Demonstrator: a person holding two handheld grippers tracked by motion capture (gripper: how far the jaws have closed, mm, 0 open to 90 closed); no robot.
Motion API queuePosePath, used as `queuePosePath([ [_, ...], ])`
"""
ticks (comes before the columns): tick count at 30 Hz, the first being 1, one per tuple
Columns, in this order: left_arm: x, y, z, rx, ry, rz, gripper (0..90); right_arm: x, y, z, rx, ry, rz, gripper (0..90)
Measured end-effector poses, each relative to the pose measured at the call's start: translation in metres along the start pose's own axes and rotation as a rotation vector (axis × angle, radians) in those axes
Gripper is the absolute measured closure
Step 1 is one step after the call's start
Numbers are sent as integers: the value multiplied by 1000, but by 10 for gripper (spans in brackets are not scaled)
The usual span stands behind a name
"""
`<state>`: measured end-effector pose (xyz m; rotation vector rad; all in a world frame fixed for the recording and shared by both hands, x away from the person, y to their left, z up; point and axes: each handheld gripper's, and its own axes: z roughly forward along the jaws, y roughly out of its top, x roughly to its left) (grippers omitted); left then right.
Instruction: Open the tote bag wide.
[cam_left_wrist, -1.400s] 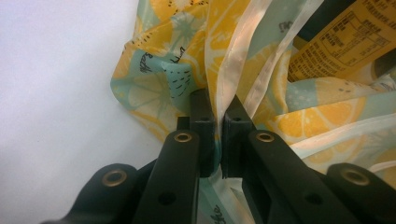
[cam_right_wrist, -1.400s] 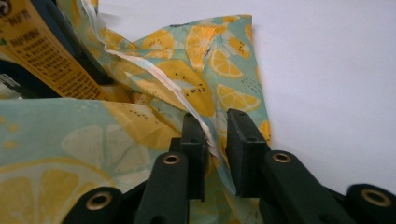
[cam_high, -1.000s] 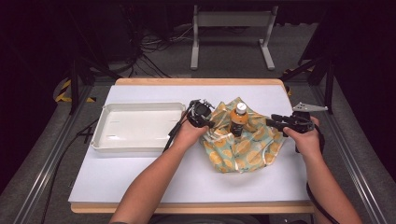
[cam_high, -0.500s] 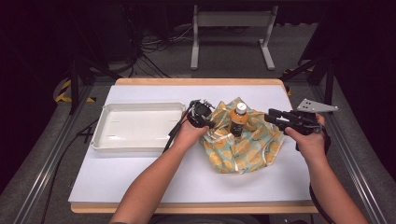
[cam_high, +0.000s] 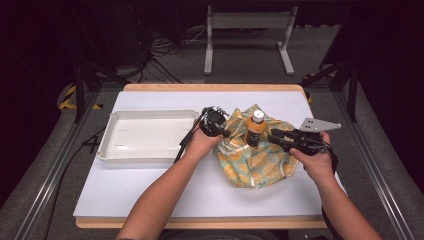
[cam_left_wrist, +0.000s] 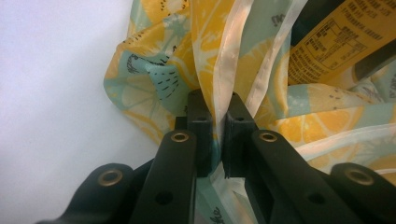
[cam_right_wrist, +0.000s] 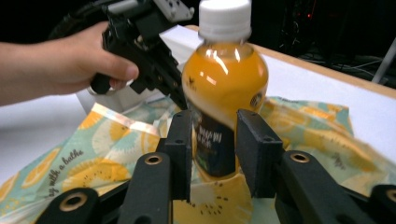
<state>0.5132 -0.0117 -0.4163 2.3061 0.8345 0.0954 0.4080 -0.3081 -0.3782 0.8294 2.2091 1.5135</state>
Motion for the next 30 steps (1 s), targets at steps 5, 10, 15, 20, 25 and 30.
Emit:
queuePosePath([
  [5, 1, -1, 0, 6, -2, 0, 843, 3, -15, 3, 25, -2, 6, 681],
  [10, 0, -3, 0, 10, -2, 0, 839, 5, -27, 5, 45, -12, 12, 629],
  [15, 0, -3, -1, 18, -1, 2, 835, 7, -39, 7, 54, -40, -2, 486],
  [20, 0, -4, 0, 25, 1, 2, 830, 8, -50, 10, 89, -52, -32, 330],
  [25, 0, -4, 0, 28, 0, 1, 823, 5, -60, 11, 98, -55, -13, 261],
  [30, 1, -4, 0, 31, -3, -2, 806, 7, -63, 12, 123, -60, -20, 216],
])
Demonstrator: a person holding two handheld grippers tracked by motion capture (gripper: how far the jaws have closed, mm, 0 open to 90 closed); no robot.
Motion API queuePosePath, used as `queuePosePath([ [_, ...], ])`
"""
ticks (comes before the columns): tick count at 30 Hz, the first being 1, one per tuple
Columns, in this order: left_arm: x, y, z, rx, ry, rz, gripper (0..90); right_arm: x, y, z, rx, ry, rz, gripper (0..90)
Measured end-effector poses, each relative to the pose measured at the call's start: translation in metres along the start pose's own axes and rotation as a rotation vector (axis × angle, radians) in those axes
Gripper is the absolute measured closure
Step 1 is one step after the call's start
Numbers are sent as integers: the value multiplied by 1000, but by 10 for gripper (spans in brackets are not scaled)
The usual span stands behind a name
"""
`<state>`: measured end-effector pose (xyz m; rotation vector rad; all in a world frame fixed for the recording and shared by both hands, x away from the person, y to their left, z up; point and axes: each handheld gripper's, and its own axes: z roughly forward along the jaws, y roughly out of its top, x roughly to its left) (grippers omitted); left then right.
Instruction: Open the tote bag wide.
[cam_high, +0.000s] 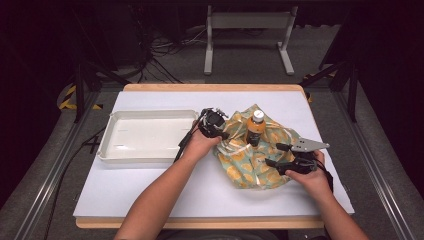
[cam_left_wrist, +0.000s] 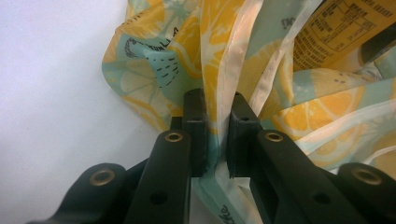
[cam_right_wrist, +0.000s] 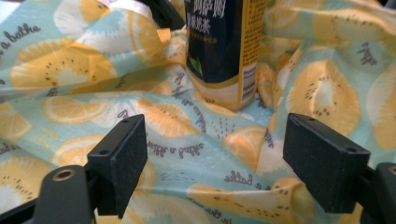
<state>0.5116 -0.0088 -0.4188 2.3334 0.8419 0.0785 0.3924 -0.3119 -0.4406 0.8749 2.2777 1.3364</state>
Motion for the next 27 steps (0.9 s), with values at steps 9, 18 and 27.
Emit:
queuePosePath([
  [9, 0, 0, -6, -34, -12, -9, 685, 3, 0, 3, 73, -16, -7, 198],
  [18, 0, -2, -28, -132, -19, -12, 388, 2, 0, 4, 85, -19, 1, 197],
  [27, -10, -2, -71, -336, -61, 47, 357, 1, 0, 2, 58, -15, 18, 197],
])
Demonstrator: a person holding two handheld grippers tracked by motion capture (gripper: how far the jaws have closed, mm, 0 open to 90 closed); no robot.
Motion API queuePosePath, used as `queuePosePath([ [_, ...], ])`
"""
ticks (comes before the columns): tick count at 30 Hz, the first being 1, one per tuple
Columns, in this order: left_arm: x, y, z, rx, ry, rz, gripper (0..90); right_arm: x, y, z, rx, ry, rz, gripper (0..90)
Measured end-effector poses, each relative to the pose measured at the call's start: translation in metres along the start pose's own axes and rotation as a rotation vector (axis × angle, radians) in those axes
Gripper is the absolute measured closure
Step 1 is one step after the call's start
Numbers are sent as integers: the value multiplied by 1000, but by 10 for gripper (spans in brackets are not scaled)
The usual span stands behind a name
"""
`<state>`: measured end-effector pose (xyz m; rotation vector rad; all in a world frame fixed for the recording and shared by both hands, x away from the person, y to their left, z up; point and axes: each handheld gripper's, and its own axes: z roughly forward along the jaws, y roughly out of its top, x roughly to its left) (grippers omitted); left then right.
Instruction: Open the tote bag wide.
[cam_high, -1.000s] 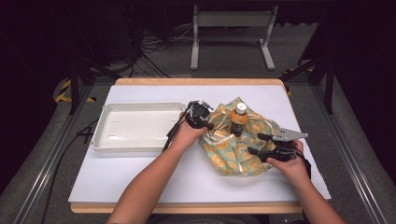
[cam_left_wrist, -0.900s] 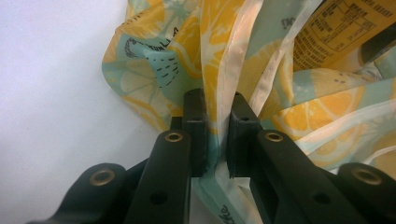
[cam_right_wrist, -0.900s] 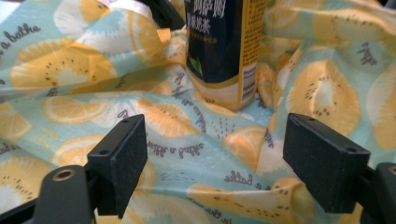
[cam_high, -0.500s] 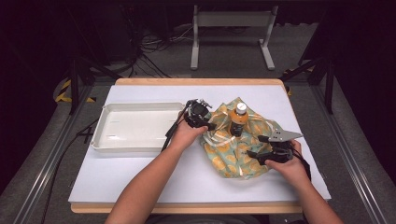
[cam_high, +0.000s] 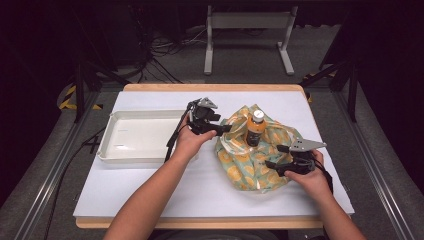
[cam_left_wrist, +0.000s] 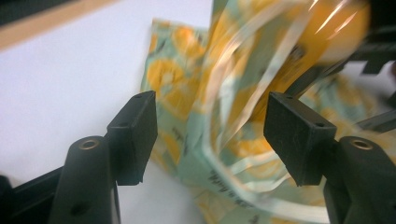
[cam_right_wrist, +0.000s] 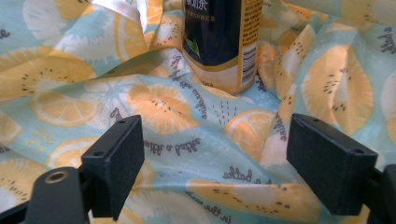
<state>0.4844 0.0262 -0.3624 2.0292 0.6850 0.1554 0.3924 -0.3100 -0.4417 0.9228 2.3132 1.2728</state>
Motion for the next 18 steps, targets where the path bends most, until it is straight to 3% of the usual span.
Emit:
queuePosePath([
  [9, -19, 15, -16, -127, -59, 79, 363, 1, 3, -4, -23, 2, 0, 197],
  [14, -26, 23, -17, -172, -110, 109, 367, 1, 4, -6, -34, 9, 4, 197],
  [18, -31, 30, -12, -181, -128, 144, 347, 2, 4, -7, -44, 13, 7, 196],
])
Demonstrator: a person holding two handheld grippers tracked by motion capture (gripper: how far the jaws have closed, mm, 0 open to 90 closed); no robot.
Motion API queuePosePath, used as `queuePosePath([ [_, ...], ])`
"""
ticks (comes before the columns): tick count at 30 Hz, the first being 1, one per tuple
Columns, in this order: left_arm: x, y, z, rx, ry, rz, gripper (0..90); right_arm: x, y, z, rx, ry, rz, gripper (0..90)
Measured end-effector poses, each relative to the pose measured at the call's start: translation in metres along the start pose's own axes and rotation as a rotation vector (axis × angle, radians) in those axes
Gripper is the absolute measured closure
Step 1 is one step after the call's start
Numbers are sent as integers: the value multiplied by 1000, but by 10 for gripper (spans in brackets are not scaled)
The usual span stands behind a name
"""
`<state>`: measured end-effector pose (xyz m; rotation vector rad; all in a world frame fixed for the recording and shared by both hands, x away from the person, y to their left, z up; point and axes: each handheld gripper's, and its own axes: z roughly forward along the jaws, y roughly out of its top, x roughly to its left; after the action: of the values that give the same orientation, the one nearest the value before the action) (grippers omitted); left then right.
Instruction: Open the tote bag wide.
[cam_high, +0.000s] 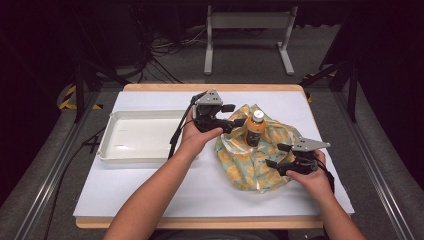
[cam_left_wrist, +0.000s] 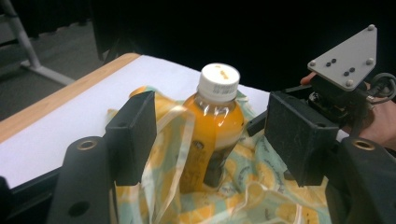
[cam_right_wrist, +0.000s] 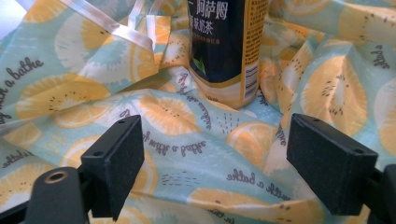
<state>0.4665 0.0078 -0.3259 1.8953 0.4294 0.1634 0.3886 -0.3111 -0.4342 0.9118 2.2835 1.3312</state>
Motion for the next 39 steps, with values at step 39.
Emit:
queuePosePath([
  [39, 8, -5, 72, -31, -105, 22, 434, 4, 5, -11, -47, 20, 7, 196],
])
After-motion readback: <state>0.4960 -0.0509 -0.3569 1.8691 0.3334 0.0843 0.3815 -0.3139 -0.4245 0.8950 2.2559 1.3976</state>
